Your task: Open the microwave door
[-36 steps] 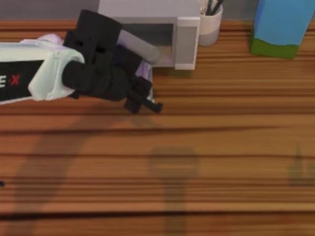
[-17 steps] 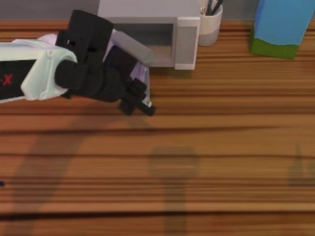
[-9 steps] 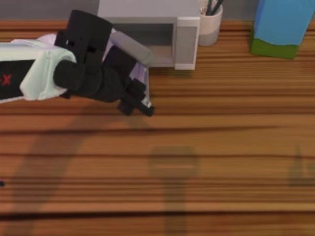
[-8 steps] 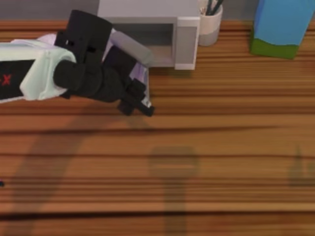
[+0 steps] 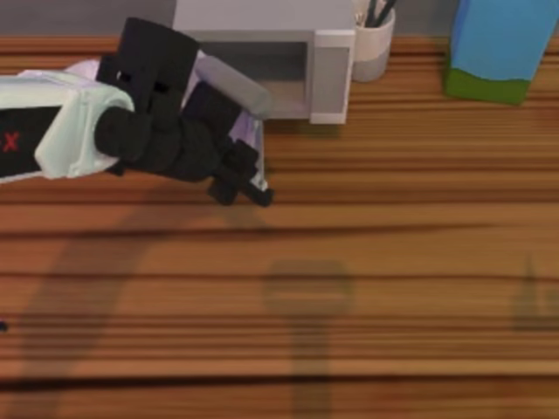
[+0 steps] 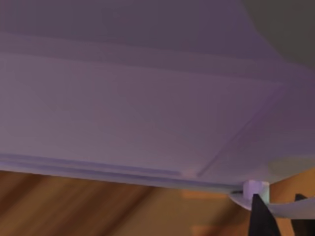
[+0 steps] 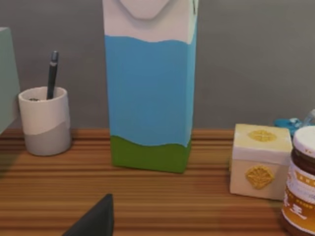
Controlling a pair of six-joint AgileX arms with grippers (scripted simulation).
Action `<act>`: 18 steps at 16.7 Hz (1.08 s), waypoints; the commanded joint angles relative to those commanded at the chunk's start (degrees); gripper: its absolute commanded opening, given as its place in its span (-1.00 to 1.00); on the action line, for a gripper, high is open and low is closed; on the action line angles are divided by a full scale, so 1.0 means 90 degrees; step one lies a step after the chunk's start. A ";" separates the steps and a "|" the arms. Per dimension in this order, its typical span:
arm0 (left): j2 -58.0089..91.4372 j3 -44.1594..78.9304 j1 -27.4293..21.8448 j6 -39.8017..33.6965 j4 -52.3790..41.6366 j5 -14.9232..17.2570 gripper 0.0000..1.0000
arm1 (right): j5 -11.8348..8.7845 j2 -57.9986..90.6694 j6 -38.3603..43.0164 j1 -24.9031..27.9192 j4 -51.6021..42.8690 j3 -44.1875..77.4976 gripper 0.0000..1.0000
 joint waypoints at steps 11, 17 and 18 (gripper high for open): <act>0.0001 -0.0028 -0.0012 0.0035 -0.0032 0.0088 -1.00 | 0.0000 0.0000 0.0000 0.0000 0.0000 0.0000 1.00; -0.0082 -0.0074 0.0199 0.0463 -0.0131 0.0354 -1.00 | 0.0000 0.0000 0.0000 0.0000 0.0000 0.0000 1.00; -0.0084 -0.0080 0.0211 0.0490 -0.0140 0.0371 -1.00 | 0.0000 0.0000 0.0000 0.0000 0.0000 0.0000 1.00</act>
